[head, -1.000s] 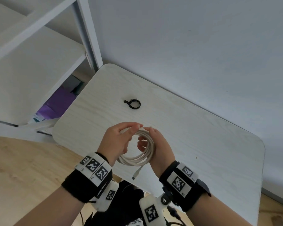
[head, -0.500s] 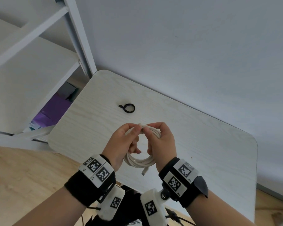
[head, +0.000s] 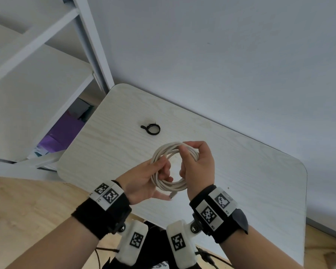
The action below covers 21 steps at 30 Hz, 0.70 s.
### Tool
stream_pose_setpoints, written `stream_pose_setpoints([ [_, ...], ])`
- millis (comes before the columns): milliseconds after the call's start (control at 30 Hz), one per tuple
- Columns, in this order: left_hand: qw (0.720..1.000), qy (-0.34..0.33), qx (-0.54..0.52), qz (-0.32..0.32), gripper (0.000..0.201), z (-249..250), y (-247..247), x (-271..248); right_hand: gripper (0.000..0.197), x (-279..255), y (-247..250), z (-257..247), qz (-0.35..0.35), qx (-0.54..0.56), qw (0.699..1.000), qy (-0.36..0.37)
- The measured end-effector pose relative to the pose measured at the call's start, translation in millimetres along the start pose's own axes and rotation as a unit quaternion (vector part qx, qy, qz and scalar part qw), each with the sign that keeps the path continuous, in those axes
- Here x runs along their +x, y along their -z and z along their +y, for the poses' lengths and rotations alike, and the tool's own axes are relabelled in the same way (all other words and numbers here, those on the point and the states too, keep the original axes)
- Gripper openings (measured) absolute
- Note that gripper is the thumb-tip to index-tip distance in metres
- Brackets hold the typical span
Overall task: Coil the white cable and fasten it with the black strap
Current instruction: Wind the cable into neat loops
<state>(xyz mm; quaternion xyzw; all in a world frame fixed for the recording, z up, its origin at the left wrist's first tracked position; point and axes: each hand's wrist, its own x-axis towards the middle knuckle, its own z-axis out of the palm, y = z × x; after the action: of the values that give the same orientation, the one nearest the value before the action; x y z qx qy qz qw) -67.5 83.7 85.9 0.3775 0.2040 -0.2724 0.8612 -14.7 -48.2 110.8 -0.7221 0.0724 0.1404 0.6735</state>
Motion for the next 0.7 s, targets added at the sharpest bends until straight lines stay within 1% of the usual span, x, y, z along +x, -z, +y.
stream_pose_setpoints([
  [100,0.997,0.009,-0.023,-0.079,0.043,3,6,1,0.010,0,-2,-3,-0.014,0.006,1.000,0.009],
  [133,0.995,0.009,-0.031,-0.094,0.044,3,7,1,0.010,0,-3,-3,-0.019,0.008,1.000,0.010],
  [200,0.995,0.003,-0.021,-0.095,0.046,4,7,1,0.010,1,-3,-4,-0.023,0.009,1.000,0.012],
  [267,0.998,-0.007,0.010,-0.069,0.044,5,4,2,0.009,2,-1,-4,-0.022,0.007,1.000,0.011],
  [433,0.996,-0.041,0.076,0.035,0.037,5,-7,7,0.006,1,6,2,-0.006,0.018,1.000,-0.001],
  [533,0.991,-0.062,0.099,0.059,0.029,3,-10,10,0.005,0,8,6,-0.002,0.032,0.999,-0.011],
  [700,0.982,-0.106,0.112,0.105,0.024,0,-15,13,0.004,1,10,10,-0.019,0.060,0.998,-0.030],
])
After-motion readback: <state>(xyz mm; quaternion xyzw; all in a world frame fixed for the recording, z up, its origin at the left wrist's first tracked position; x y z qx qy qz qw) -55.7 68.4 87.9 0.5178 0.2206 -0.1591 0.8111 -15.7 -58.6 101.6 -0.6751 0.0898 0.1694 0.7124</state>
